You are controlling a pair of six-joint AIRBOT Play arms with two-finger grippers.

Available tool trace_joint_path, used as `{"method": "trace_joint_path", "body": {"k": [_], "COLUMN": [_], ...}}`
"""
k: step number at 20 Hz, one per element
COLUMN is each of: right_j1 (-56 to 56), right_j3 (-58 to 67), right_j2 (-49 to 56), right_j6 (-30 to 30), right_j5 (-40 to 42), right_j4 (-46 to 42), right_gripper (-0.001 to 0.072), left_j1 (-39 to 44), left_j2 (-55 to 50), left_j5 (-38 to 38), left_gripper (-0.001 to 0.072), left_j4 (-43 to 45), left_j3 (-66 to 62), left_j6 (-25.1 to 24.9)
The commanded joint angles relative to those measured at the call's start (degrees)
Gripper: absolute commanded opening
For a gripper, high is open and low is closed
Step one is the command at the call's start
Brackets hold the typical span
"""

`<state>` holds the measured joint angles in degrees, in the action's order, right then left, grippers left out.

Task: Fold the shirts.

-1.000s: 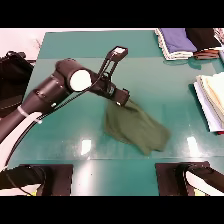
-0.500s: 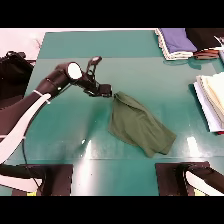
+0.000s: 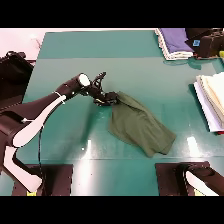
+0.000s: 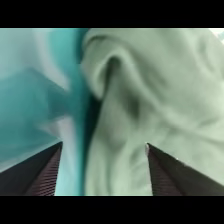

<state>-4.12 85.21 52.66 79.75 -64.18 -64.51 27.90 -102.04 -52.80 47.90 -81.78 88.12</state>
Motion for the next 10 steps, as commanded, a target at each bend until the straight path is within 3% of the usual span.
{"method": "trace_joint_path", "body": {"k": [1,3,7,10], "right_j1": [0.0,1.3,12.8,25.3], "right_j3": [-2.0,-2.1,-5.2,-18.6], "right_j2": [0.1,0.4,2.1,0.7], "right_j6": [0.9,1.3,1.2,0.5], "right_j5": [1.0,-1.6,-17.8,-21.7], "right_j4": [-0.1,-0.1,-0.1,0.0], "right_gripper": [0.002,0.002,0.002,0.0025], "left_j1": [1.7,1.4,-3.0,-5.8], "left_j2": [-1.0,-1.0,1.4,5.9], "left_j5": [3.3,2.3,-3.0,-3.4], "left_gripper": [0.0374,0.0025,0.0024,0.0024], "left_j4": [-1.9,-1.1,4.7,8.5], "left_j3": [-0.5,-2.7,-9.3,-9.6], "left_j6": [-2.5,-3.4,-3.0,-3.1]}}
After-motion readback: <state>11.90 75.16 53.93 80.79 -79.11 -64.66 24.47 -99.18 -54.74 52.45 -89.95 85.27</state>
